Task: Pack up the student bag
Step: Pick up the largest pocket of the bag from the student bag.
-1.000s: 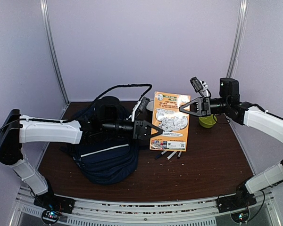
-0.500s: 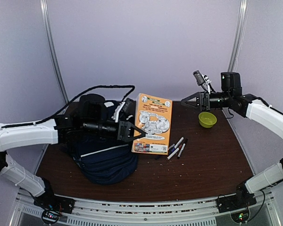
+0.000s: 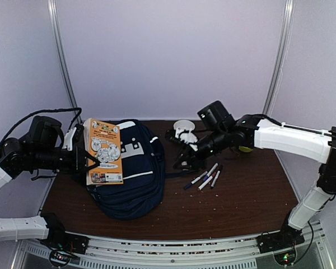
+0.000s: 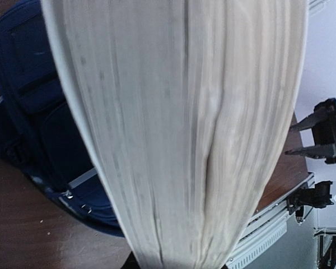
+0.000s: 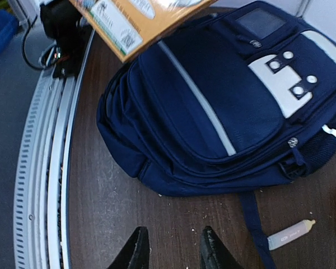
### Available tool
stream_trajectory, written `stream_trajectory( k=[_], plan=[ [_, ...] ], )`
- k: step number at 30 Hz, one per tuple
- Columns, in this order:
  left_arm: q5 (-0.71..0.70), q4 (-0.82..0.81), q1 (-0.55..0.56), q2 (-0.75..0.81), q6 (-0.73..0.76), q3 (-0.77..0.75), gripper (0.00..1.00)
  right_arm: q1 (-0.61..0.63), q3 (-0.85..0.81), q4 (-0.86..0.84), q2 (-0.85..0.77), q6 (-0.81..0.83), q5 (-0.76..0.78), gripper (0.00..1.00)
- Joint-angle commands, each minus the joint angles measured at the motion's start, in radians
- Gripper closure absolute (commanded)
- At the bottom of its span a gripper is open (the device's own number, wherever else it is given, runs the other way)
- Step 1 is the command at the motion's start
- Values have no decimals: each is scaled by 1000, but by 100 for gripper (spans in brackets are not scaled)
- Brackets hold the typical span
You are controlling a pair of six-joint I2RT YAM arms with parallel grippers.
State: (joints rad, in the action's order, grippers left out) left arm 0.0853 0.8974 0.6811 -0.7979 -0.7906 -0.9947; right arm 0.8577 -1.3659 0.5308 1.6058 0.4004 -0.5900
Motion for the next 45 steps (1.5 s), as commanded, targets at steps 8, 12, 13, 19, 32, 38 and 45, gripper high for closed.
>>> stream_trajectory(
  k=[8, 12, 13, 19, 32, 38, 45],
  plan=[
    [49, 59, -152, 79, 55, 79, 100, 255, -257, 52, 345, 178, 310, 72],
    [76, 57, -198, 96, 91, 73, 100, 296, -358, 73, 450, 218, 369, 69],
    [85, 64, -208, 98, 101, 68, 100, 303, -374, 72, 470, 223, 379, 67],
    [89, 146, -236, 98, 157, -15, 100, 323, -447, 89, 565, 241, 415, 55],
    [93, 156, -240, 89, 186, -79, 100, 320, -499, 144, 639, 249, 435, 47],
    [99, 164, -241, 91, 210, -82, 100, 321, -509, 217, 649, 303, 355, 34],
    [100, 214, -241, 59, 247, -132, 100, 274, -578, 141, 673, 154, 393, 63]
  ],
)
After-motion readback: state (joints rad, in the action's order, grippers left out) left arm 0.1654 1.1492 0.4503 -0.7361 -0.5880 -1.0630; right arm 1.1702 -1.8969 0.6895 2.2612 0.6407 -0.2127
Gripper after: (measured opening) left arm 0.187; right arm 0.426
